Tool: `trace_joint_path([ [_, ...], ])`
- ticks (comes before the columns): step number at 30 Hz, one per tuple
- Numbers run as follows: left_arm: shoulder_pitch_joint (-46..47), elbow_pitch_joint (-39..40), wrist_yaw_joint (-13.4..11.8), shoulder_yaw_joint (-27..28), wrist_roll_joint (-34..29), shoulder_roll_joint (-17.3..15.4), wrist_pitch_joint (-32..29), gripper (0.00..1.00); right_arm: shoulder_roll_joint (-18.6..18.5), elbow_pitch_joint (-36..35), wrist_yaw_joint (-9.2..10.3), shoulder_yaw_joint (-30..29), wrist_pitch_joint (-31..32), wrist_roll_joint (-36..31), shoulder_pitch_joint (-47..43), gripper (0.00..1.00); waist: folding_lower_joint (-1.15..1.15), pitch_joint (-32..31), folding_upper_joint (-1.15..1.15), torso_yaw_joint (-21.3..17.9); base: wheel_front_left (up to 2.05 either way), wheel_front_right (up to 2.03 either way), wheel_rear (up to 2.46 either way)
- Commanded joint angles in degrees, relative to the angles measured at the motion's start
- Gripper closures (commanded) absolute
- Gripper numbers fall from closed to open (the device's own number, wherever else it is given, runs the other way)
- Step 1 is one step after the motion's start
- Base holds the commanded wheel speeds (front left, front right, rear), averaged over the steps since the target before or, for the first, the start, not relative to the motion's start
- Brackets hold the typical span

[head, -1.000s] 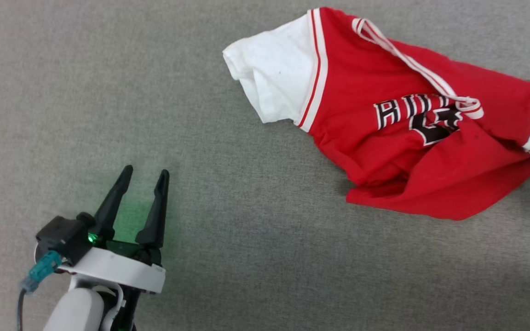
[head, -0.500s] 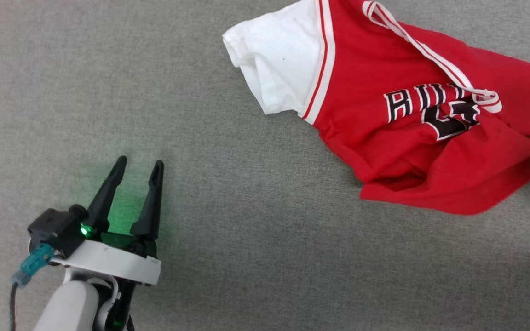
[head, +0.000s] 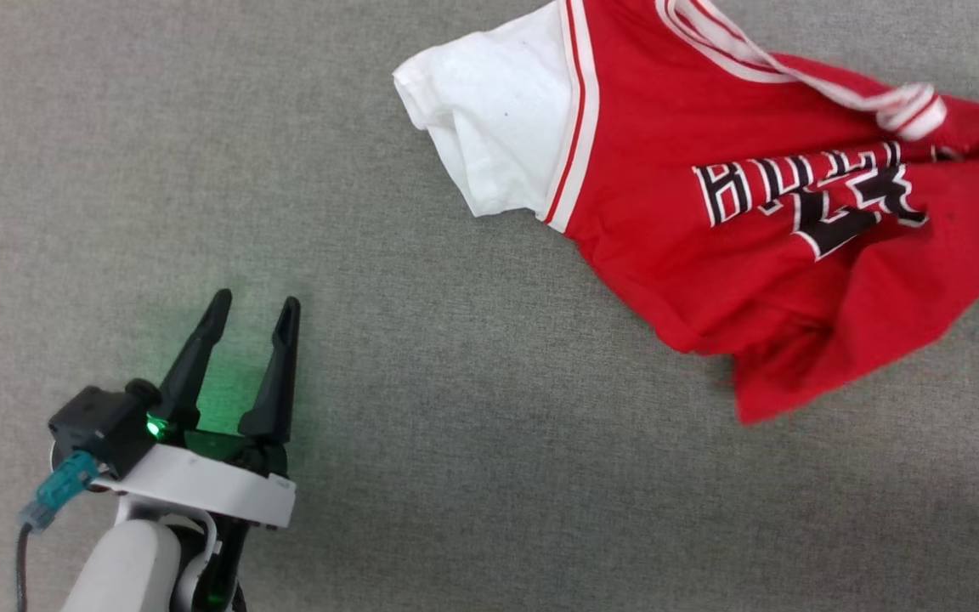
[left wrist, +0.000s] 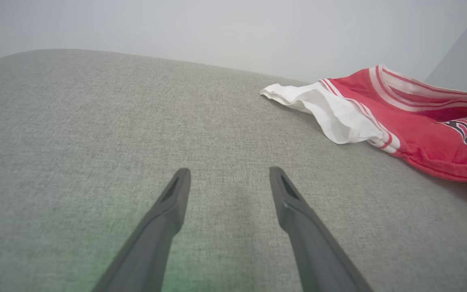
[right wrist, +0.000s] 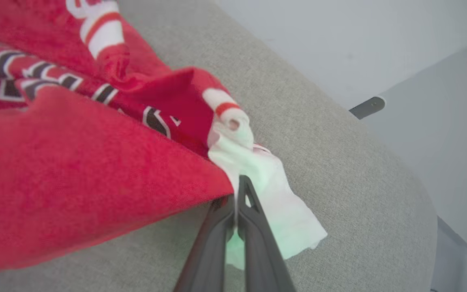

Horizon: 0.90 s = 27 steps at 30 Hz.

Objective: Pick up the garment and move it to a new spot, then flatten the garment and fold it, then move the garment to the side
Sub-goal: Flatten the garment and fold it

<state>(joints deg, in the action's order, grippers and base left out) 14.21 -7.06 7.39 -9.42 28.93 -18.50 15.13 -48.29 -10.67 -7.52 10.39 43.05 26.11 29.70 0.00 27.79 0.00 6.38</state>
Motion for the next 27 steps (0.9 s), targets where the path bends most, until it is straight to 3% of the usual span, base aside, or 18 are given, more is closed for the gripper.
trace_joint_path([
  [1,0.1,0.1,0.2,0.0,-0.1,-0.1,0.0,0.00,2.3,0.8,0.06,-2.2,-0.3,-1.1,0.8,1.00,0.00,0.1,0.00,0.0,0.00,0.00,0.00],
  [6,0.9,0.3,0.2,-0.4,0.4,-0.5,0.0,0.00,15.3,6.1,0.06,-10.6,-3.0,-7.5,5.5,1.00,0.00,0.9,0.00,0.0,0.00,0.00,0.00],
  [10,1.7,0.5,0.2,-1.1,0.7,-0.6,0.0,0.00,23.1,12.0,0.06,-14.2,-5.2,-13.7,9.7,1.00,0.00,1.6,0.00,0.7,0.00,0.00,0.00],
  [16,1.6,0.3,0.2,-1.0,1.1,-0.7,0.0,0.00,30.7,22.1,0.06,-22.5,-10.1,-21.4,16.7,1.00,0.00,2.7,0.00,1.2,0.00,0.00,0.00],
  [23,2.5,0.5,0.2,-1.6,1.3,-1.1,0.0,0.00,36.1,32.1,0.06,-31.5,-14.9,-30.9,22.0,1.00,0.00,3.4,0.00,1.5,0.00,0.00,0.00],
  [24,2.5,0.6,0.2,-1.6,1.3,-1.2,0.0,0.00,36.5,32.9,0.06,-32.7,-15.5,-32.2,22.3,0.96,0.00,3.4,0.00,1.4,0.00,0.00,0.00],
  [26,2.2,0.4,0.2,-1.6,1.1,-1.2,0.0,0.00,37.7,34.2,0.06,-34.3,-17.1,-33.6,22.5,0.52,0.00,3.2,0.00,1.2,0.00,0.00,0.00],
  [27,2.1,0.4,0.2,-1.6,1.0,-1.3,0.0,0.00,38.1,34.7,0.06,-34.7,-18.1,-34.0,22.5,0.00,0.00,3.0,0.00,1.1,0.00,0.00,0.00],
])
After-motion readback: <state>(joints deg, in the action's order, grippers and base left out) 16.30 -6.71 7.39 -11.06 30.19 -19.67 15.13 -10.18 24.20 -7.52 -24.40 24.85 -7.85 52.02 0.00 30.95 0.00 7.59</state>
